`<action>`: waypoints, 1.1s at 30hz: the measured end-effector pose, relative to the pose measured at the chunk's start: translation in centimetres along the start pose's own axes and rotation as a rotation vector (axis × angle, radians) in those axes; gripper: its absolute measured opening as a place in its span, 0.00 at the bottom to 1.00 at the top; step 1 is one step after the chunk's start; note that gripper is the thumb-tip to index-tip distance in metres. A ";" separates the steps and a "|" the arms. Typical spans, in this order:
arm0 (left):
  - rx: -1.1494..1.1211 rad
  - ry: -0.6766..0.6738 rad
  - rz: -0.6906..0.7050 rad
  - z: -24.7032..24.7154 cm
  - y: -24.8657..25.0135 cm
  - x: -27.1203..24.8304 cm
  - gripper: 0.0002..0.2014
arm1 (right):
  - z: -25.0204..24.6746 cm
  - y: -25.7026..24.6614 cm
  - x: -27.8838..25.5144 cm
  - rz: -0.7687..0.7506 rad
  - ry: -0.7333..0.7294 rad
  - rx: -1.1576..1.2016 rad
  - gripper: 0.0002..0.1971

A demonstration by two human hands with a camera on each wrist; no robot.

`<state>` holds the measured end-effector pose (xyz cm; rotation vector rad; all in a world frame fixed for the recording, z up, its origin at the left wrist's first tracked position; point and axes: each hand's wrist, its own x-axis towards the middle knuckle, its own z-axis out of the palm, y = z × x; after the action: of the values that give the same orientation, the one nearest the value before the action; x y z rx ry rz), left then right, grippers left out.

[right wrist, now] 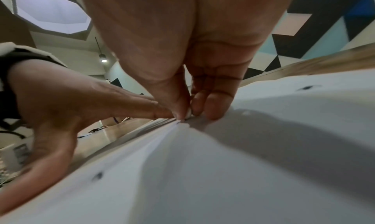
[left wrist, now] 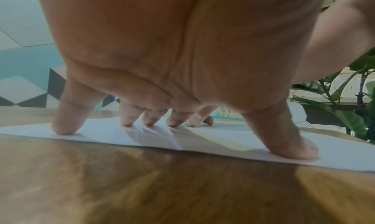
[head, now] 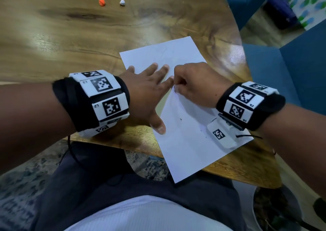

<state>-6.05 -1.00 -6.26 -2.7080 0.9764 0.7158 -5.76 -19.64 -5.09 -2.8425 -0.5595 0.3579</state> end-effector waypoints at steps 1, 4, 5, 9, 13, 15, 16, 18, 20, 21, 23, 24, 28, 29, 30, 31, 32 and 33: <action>-0.007 -0.003 0.001 0.0 0.0 0.0 0.70 | 0.1 -0.3 -0.3 -0.007 -0.010 0.007 0.02; -0.020 -0.007 0.000 -0.1 0.0 0.0 0.70 | 0.8 -1.9 -2.7 -0.141 -0.092 0.033 0.01; -0.017 -0.011 -0.003 -0.1 0.0 -0.1 0.70 | 1.0 -2.5 -3.6 -0.205 -0.144 0.034 0.02; 0.009 -0.020 -0.005 -0.1 0.2 -0.1 0.71 | 1.3 -3.3 -4.8 -0.322 -0.251 0.048 0.01; -0.030 -0.013 0.014 -0.1 0.1 -0.3 0.69 | 0.6 -1.3 -1.6 -0.097 -0.071 0.015 0.01; -0.022 -0.005 0.012 0.0 0.1 -0.4 0.69 | 0.0 -0.2 -0.2 0.009 -0.006 -0.005 0.03; -0.021 -0.004 0.009 0.1 0.1 -0.4 0.69 | -0.2 0.1 0.1 0.039 0.016 -0.015 0.03; -0.036 0.001 0.011 0.1 0.0 -0.4 0.69 | -0.3 -0.4 -0.1 0.042 -0.001 -0.028 0.04; -0.062 -0.002 0.015 0.0 -0.1 -0.4 0.69 | 0.1 -1.8 -1.5 -0.033 -0.073 -0.031 0.05; -0.070 -0.009 0.012 0.0 -0.1 -0.4 0.69 | 0.4 -2.5 -2.4 -0.087 -0.109 -0.021 0.07; -0.068 -0.017 0.007 0.1 -0.2 -0.4 0.69 | 1.0 -3.7 -4.0 -0.200 -0.155 0.016 0.05; -0.062 -0.015 0.008 0.1 -0.2 -0.4 0.69 | 1.2 -3.9 -4.3 -0.231 -0.163 0.022 0.03; -0.061 0.005 0.029 0.2 -0.1 -0.6 0.67 | 0.9 -2.3 -2.5 -0.077 -0.083 -0.008 0.05; -0.051 0.006 0.032 0.3 -0.1 -0.7 0.67 | 0.5 -1.6 -1.8 -0.014 -0.037 -0.010 0.05; -0.042 0.004 0.034 0.3 -0.2 -0.7 0.66 | 0.1 -0.8 -1.1 0.047 0.002 -0.008 0.04; -0.036 -0.001 0.034 0.3 -0.2 -0.8 0.66 | -0.2 -0.2 -0.5 0.101 0.023 -0.008 0.04; -0.031 -0.004 0.034 0.3 -0.2 -0.9 0.66 | -0.4 0.2 0.0 0.134 0.030 -0.009 0.03; -0.024 -0.002 0.030 0.3 -0.2 -1.0 0.65 | -0.5 0.5 0.2 0.148 0.028 -0.010 0.03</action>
<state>-6.68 -0.20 -6.08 -2.7179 1.0169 0.7398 -5.27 -20.11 -4.74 -2.9016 -0.3472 0.3400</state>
